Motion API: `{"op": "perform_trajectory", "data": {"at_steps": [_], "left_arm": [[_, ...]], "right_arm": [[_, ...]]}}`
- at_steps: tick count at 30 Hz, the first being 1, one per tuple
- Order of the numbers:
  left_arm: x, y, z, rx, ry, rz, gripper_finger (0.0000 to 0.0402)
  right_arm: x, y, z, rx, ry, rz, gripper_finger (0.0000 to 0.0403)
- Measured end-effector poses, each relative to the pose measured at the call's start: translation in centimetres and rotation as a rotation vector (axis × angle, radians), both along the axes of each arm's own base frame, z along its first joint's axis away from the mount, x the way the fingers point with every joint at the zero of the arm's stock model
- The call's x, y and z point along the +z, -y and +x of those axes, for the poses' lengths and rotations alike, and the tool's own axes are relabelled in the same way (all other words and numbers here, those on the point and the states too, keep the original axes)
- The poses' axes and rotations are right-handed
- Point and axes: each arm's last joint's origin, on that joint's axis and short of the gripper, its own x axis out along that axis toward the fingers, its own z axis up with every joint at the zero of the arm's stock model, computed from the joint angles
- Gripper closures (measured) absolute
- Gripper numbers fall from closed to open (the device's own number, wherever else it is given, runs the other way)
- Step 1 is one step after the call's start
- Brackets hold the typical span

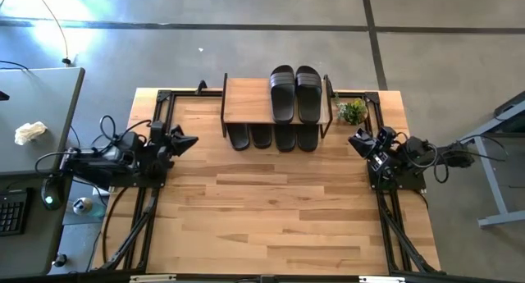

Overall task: Pick and place slides into the shelf
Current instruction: Return to Home Position

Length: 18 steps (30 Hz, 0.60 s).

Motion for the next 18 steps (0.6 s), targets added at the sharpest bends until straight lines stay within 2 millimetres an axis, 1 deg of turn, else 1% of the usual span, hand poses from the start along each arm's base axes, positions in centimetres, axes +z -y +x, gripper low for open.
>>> {"op": "perform_trajectory", "data": {"at_steps": [8,13,18], "left_arm": [[-1.9,-0.1,0.7,-0.002,0.042,-0.004,0.0401],[-3.3,-0.1,1.0,-0.006,0.006,-0.03,0.0401],[-4.1,-0.1,1.1,-0.003,-0.08,-0.018,0.0401]], "right_arm": [[-0.3,0.0,0.2,-0.002,-0.035,-0.01,0.0403],[-0.9,-0.1,0.4,-0.007,-0.103,-0.032,0.0403],[-1.7,-0.1,0.8,-0.036,-0.2,-0.094,0.0403]]}}
